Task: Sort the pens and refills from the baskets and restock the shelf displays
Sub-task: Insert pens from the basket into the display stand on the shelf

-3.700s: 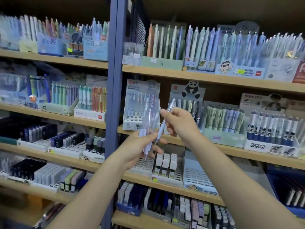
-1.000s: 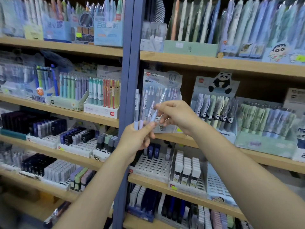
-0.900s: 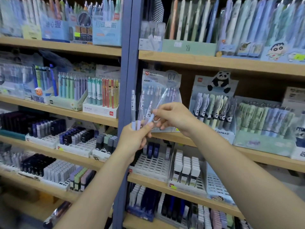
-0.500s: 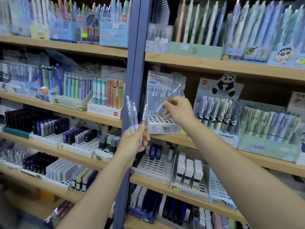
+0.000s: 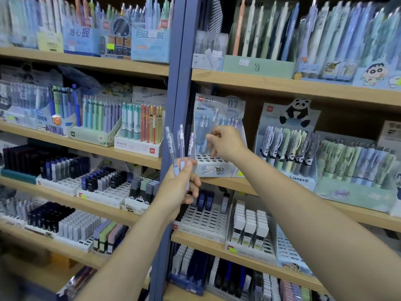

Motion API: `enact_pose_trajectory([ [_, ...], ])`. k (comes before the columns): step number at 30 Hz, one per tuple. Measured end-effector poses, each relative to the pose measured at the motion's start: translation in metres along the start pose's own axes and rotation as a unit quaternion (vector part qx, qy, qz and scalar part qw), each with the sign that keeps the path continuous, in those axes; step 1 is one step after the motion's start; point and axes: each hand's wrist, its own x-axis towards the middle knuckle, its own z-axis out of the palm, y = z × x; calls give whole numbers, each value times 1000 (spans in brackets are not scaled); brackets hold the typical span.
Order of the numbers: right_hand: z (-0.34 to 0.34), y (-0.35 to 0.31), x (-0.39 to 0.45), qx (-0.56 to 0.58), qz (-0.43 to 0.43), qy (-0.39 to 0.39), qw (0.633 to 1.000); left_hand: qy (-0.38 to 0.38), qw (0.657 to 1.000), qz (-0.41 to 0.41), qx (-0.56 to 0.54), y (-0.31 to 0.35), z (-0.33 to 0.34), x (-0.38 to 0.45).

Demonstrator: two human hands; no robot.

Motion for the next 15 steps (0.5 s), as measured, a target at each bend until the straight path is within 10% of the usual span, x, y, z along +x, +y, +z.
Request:
enact_pose_trajectory([
  [15,11,1,5,-95,-9,76,993,6,1000,15,-9,0,1,8],
])
